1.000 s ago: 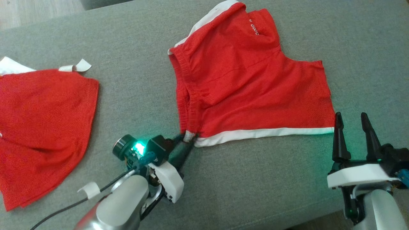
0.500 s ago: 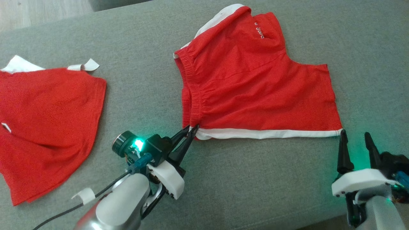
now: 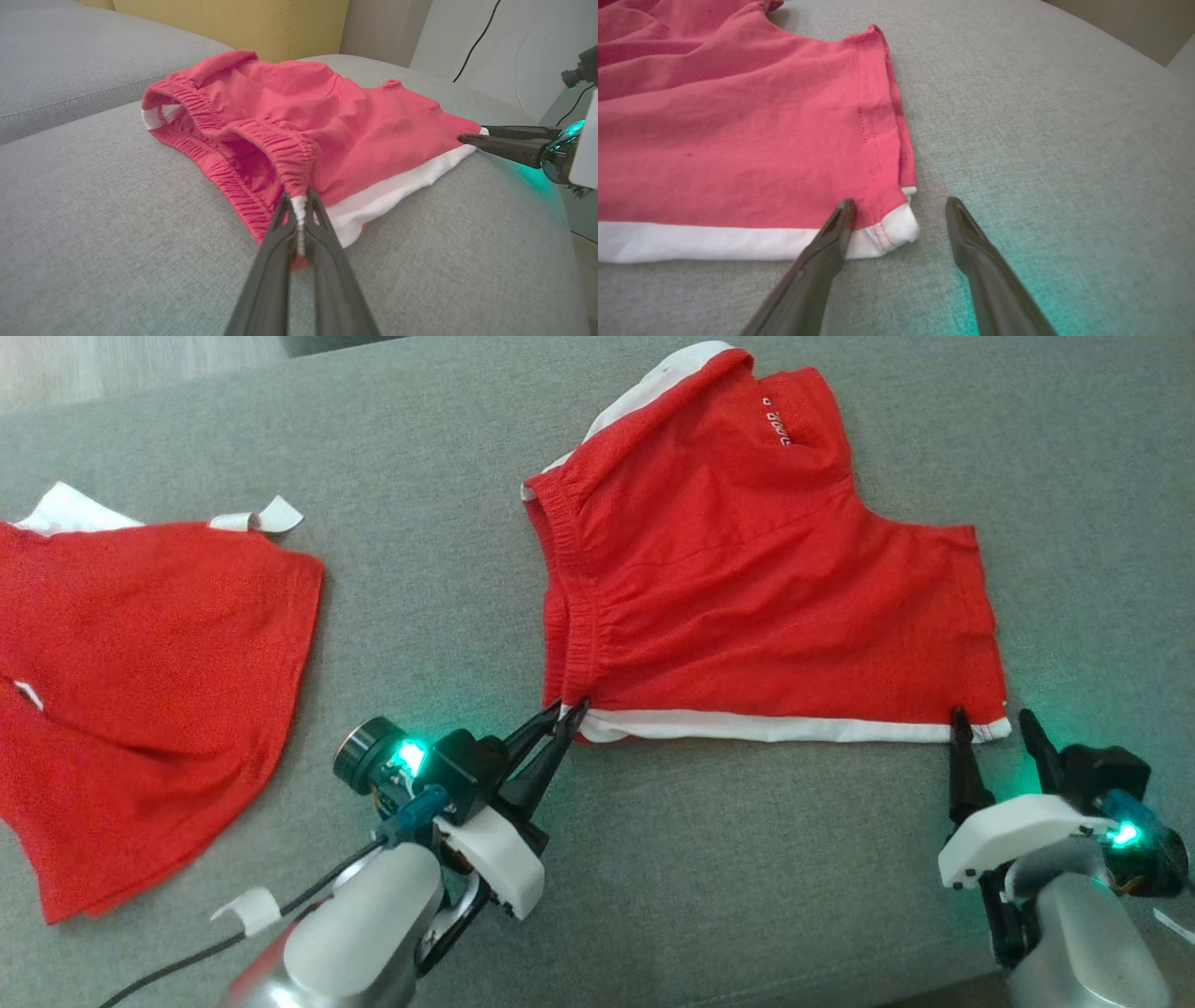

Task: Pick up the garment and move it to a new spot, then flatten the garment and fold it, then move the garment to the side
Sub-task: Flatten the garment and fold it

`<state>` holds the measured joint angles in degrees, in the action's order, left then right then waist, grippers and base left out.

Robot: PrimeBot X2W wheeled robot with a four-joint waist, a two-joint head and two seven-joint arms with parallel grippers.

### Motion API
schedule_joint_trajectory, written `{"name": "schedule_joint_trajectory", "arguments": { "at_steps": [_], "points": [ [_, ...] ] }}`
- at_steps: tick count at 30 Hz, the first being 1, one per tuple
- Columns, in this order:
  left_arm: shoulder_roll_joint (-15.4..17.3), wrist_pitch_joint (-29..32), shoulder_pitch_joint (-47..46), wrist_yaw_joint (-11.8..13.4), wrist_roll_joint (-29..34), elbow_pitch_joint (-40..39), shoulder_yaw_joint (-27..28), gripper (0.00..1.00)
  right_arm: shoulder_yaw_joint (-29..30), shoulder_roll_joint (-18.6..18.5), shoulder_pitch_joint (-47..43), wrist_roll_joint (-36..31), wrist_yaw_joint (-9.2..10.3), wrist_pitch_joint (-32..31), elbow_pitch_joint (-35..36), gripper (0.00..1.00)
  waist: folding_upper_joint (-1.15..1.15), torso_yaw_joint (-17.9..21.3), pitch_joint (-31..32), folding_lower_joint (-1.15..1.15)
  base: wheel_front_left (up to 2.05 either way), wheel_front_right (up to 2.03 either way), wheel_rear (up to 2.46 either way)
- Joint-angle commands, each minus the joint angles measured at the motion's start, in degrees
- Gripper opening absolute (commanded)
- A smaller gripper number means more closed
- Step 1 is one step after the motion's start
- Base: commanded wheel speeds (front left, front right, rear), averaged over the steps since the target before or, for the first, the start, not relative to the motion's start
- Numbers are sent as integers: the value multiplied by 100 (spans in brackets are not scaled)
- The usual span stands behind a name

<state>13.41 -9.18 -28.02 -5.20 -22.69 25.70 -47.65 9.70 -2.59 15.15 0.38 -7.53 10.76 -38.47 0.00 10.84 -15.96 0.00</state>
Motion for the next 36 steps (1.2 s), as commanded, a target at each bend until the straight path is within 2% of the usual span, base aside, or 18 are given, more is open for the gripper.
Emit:
{"name": "schedule_joint_trajectory", "arguments": {
  "at_steps": [1,2,3,4,12,18,22,26,30,36],
  "points": [
    [61,-61,-267,36,-46,-141,181,0,-196,-29,62,-53,4,-99,-20,100,0,-6,9,0,0,0,0],
    [59,-65,-273,38,-52,-134,179,0,-212,-29,71,-41,4,-128,-47,89,0,-10,15,0,0,0,0],
    [56,-69,-277,40,-58,-126,177,0,-247,-29,78,-20,4,-173,-82,50,0,-13,23,0,0,0,0],
    [54,-75,-278,44,-66,-118,177,0,-293,-29,83,-17,4,-204,-103,0,0,-14,33,0,0,0,0],
    [95,-129,-276,110,-150,-72,237,0,-322,-29,160,53,4,-14,191,0,0,-1,172,0,0,0,0],
    [206,-110,-550,131,-400,-249,549,0,-531,-29,406,335,4,30,1013,0,0,-47,375,0,0,0,0],
    [386,140,-1056,40,-463,-446,681,0,-666,-29,783,524,4,-174,1643,0,0,-94,521,0,0,0,0],
    [528,579,-2015,-68,-619,-594,911,0,-805,-29,1567,491,4,-452,2299,0,0,-151,735,0,0,0,0],
    [557,854,-2733,-124,-791,-497,1082,0,-882,-39,2258,418,4,-642,2474,0,0,-169,970,0,0,0,0],
    [571,948,-3236,-154,-967,-280,1238,0,-963,-188,2831,302,4,-751,2501,0,0,-242,1325,0,0,0,0]
  ]
}}
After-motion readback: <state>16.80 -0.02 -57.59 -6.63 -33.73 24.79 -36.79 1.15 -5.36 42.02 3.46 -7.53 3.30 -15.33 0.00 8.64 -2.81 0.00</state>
